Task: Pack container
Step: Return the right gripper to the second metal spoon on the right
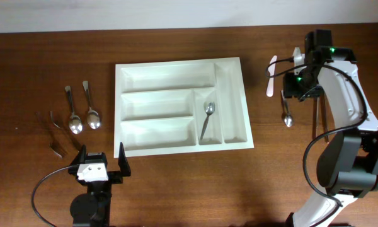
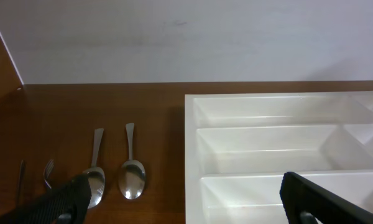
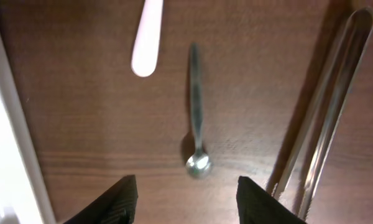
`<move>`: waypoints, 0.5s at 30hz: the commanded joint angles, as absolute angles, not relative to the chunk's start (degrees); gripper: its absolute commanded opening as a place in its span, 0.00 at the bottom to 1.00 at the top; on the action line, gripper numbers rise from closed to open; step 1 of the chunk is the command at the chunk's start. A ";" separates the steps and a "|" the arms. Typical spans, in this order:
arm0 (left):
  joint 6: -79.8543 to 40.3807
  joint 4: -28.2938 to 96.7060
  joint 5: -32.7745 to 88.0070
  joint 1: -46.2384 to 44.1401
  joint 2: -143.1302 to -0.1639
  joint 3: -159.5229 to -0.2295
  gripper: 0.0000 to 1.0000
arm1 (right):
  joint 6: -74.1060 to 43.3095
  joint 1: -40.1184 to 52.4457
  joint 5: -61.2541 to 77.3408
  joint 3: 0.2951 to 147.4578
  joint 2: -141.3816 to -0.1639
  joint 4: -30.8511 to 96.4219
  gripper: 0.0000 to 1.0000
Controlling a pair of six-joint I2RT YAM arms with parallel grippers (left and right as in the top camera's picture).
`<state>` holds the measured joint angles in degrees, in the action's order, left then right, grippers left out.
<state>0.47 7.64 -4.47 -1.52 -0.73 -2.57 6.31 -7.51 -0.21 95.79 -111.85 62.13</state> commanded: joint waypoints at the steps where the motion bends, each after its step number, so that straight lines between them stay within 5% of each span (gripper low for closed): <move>1: 1.58 7.51 -4.25 -1.28 -0.30 -2.02 0.99 | 9.08 -9.32 -0.75 96.53 -114.19 61.63 0.51; 15: 1.58 7.51 -4.25 -1.28 -0.30 -2.02 0.99 | 12.25 -11.27 1.54 96.53 -122.37 60.20 0.47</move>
<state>0.47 7.64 -4.47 -1.52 -0.73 -2.55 11.20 -11.11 0.14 95.79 -120.62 60.18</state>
